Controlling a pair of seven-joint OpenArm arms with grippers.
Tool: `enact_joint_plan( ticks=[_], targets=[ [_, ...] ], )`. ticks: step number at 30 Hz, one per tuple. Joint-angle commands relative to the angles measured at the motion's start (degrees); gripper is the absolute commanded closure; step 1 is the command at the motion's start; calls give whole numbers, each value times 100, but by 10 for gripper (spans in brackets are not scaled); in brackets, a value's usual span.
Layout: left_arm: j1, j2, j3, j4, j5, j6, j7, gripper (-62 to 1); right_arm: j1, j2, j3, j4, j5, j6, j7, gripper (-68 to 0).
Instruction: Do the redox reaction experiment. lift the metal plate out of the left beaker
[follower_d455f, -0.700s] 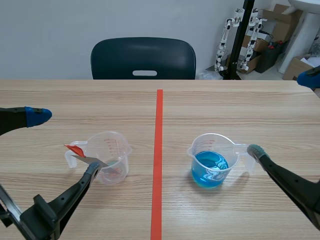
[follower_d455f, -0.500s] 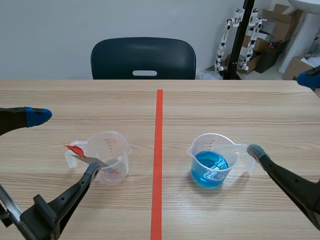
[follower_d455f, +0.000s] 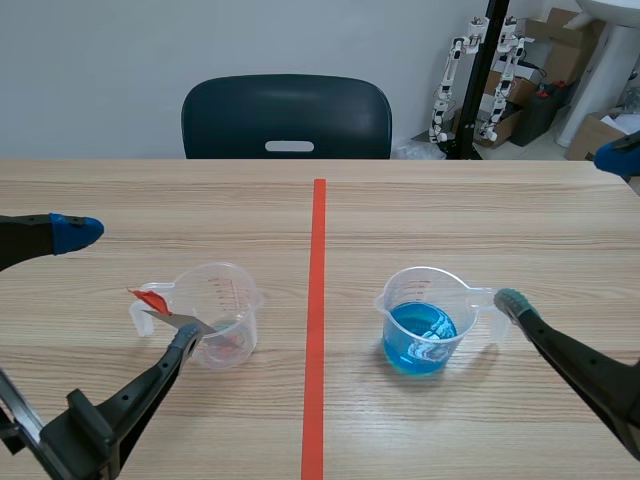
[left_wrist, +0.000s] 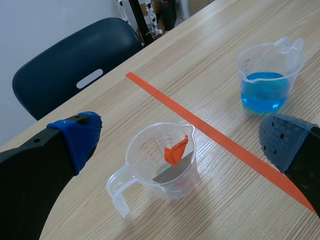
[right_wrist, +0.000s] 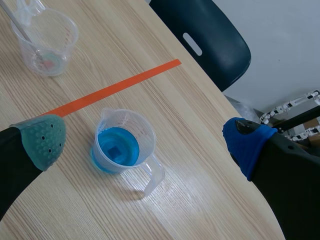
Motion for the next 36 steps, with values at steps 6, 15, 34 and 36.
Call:
enact_joint_plan(
  ticks=[6,15,34,36],
  targets=[
    [46,26,-46,50,-39,17,-96,-623,66,-33,7,55,59,-22,109,-679],
    [46,26,-46,50,-39,15,-94,-623,66,-33,7,55,-28,-24,133,-679],
    [291,26,-46,50,-129,35,-330,-623,962,-192,-610,-796,39,120,409,-679],
    [428,26,-48,50,-129,35,-452,-623,1386,-321,-846,-1029,33,361,407,-679]
  ],
)
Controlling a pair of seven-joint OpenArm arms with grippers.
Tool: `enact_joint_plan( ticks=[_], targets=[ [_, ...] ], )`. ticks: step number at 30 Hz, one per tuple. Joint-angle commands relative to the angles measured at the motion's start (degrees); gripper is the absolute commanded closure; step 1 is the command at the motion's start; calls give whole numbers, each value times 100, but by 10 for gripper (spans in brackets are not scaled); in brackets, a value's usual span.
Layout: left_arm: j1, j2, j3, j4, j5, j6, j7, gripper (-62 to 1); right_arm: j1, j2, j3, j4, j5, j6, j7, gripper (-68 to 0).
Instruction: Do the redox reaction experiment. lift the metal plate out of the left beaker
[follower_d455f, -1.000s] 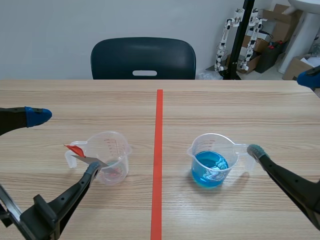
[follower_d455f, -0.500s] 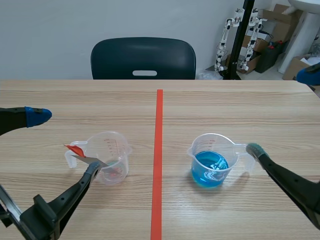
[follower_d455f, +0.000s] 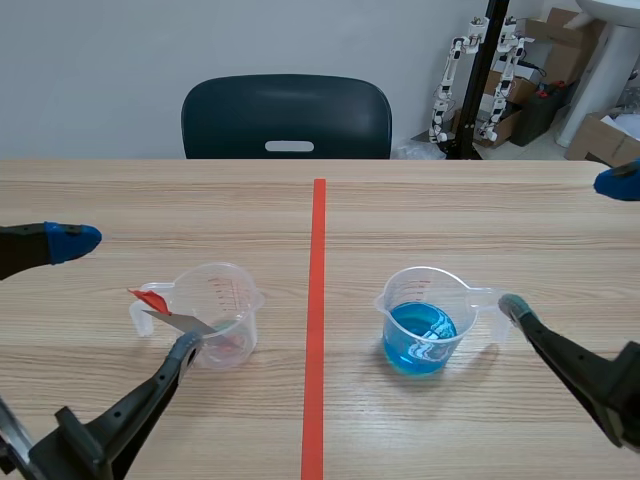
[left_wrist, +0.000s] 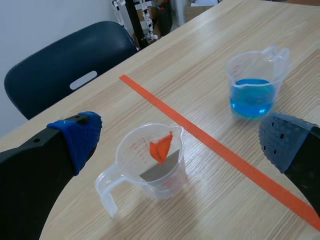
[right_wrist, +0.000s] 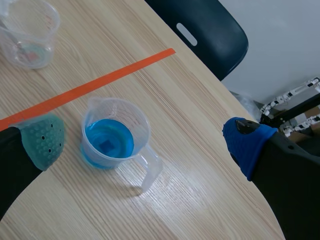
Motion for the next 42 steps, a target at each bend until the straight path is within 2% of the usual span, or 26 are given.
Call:
enact_joint_plan(
  ticks=[1,6,13,18,24,31,34,42],
  targets=[
    [186,28,-48,50,-44,31,-155,-623,404,-116,-144,-52,31,144,70,-679],
    [581,52,-46,42,-162,50,-490,-623,1351,-389,-728,-385,-251,577,13,-679],
    [737,155,-46,-374,-310,63,-962,-623,2723,-693,-1746,-758,-581,1132,-439,-679],
    [734,155,-46,-1005,-551,66,-1622,-623,3622,-789,-2660,-1187,-785,1279,-535,-679],
    [734,157,2,-1853,-942,66,-2472,-623,4461,-848,-3735,-1504,-1019,1290,-535,-679],
    [730,431,28,-2771,-966,68,-3388,-623,5248,-1239,-4638,-1947,-1440,1294,-544,-679],
    [678,522,72,-3075,-935,70,-3543,-623,5543,-1429,-5001,-2155,-1633,1314,-544,-679],
    [671,704,179,-3742,-1008,85,-3440,-623,6131,-1843,-5792,-2490,-1873,1355,-671,-679]
  ],
)
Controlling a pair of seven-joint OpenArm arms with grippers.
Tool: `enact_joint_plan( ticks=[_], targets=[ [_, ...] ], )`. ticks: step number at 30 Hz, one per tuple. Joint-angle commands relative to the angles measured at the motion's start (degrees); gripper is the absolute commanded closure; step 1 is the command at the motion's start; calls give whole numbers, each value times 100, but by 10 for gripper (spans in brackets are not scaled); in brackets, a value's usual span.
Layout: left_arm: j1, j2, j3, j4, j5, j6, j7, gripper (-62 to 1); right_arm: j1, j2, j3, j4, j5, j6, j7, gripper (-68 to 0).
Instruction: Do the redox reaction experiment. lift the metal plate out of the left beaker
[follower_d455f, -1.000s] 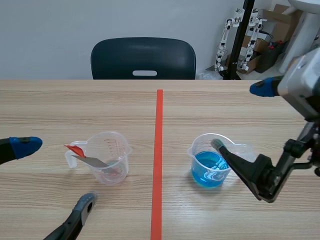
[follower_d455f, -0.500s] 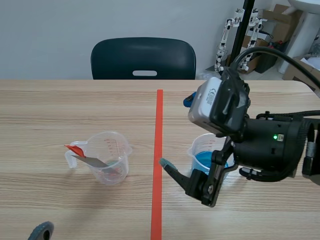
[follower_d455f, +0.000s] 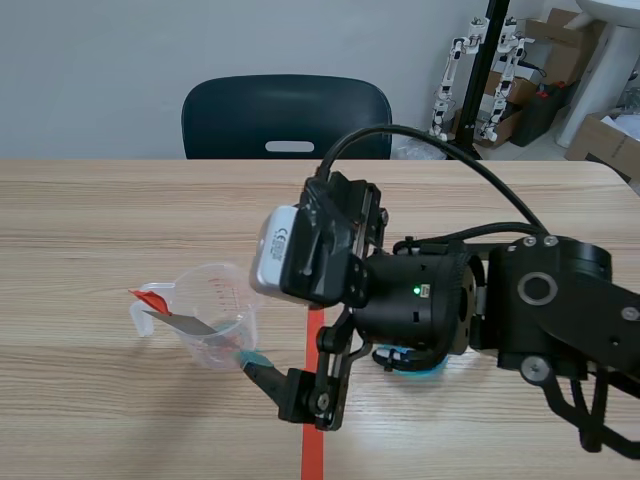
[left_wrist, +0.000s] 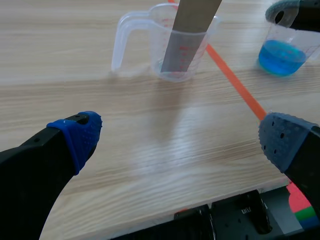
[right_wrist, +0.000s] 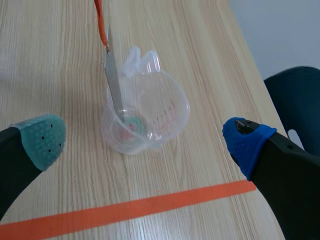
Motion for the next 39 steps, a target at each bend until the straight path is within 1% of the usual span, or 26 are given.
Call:
enact_joint_plan(
  ticks=[1,2,5,6,8,10,12,13,14,16,19,21,22,25,26,28,32,35,37,39],
  targets=[
    [39,76,-15,-26,-11,81,72,-623,190,-48,-35,24,35,-33,13,-679],
    [37,85,-15,-101,-20,92,181,-623,245,-83,-98,2,35,-33,-13,-679],
    [37,85,-15,-205,-39,72,188,-623,411,-212,-269,-85,35,-33,-42,-679],
    [37,83,-15,-203,-37,87,188,-623,468,-267,-315,-125,35,-33,-46,-669],
    [37,81,-15,-203,-33,214,238,-623,568,-372,-407,-225,35,-33,-83,-604],
    [37,83,-15,-203,-15,225,415,-623,669,-483,-490,-372,35,-33,-109,-550],
    [37,85,-15,-203,7,225,581,-623,741,-588,-542,-531,35,-35,-133,-527],
    [37,85,-15,-203,4,223,557,-623,774,-638,-560,-605,35,-33,-149,-524],
    [37,85,-15,-205,2,223,435,-623,800,-667,-573,-671,35,-33,-146,-524],
    [39,105,-15,-291,52,245,-68,-623,859,-730,-597,-767,35,-33,-142,-513],
    [37,181,-15,-566,52,649,-1185,-623,890,-776,-619,-811,-2,-33,-96,-449],
    [35,240,-15,-754,96,793,-1729,-623,890,-791,-619,-811,-72,-11,-17,-421],
    [35,271,-13,-831,170,870,-1906,-623,890,-791,-623,-811,-81,-7,15,-411],
    [26,343,-13,-1045,570,874,-2227,-623,890,-791,-658,-811,-243,-9,205,-377],
    [17,358,-2,-1126,643,887,-2374,-623,890,-791,-680,-811,-310,-9,269,-363],
    [-28,372,2,-1294,688,892,-2717,-623,890,-822,-721,-811,-413,9,339,-345],
    [-219,372,2,-1633,739,890,-3200,-623,890,-874,-870,-811,-459,11,341,-344],
    [-417,372,9,-1862,874,890,-3276,-623,890,-922,-951,-811,-474,9,337,-341],
    [-533,369,7,-2020,986,892,-3309,-623,890,-953,-957,-811,-474,9,339,-319],
    [-632,369,7,-2153,999,890,-3309,-623,890,-981,-957,-811,-474,9,334,-303]
  ],
)
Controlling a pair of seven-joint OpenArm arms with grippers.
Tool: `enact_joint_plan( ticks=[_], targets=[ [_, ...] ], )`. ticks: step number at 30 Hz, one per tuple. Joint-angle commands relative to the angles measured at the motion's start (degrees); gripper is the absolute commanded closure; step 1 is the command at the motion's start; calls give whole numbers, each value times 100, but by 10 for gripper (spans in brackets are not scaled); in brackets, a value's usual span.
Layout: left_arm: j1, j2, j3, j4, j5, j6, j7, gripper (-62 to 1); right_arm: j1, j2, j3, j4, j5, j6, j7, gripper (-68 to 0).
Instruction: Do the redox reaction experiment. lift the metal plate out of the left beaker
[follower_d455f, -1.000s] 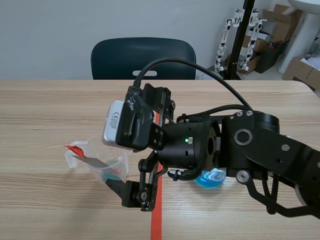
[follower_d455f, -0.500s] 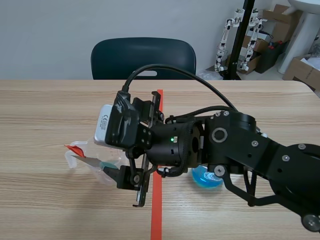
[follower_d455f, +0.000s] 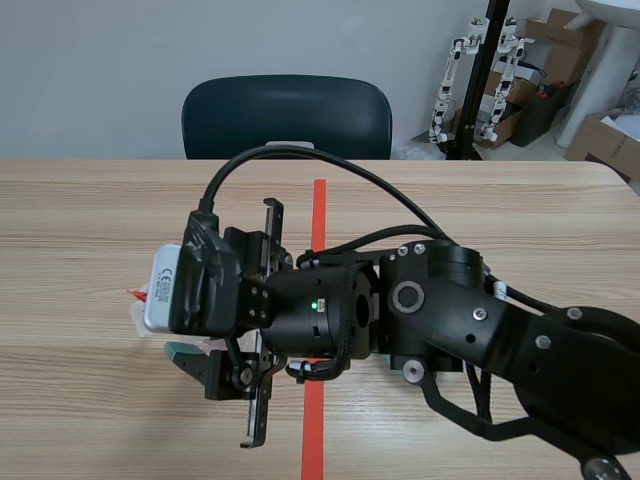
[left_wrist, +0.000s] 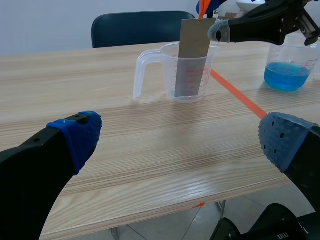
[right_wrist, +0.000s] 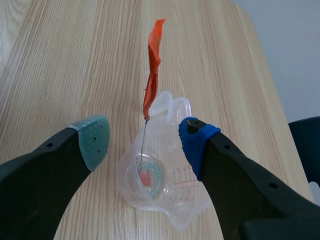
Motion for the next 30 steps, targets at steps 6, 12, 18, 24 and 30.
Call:
enact_joint_plan(
  ticks=[6,12,18,24,30],
  targets=[
    [-149,-31,-4,-50,0,-17,-244,-623,101,-74,37,105,20,-44,105,-288],
    [-286,-33,-4,-57,157,-11,-244,-623,101,-94,37,105,22,-44,140,-135],
    [-286,-31,-4,-57,529,-13,-244,-623,101,-94,37,105,26,-44,234,-5],
    [-302,-31,-4,-55,520,-13,-244,-623,101,-90,42,105,74,-96,234,-6],
    [-332,-31,-4,61,516,-15,-244,-623,98,-90,144,105,942,-136,-26,-6]
  ],
)
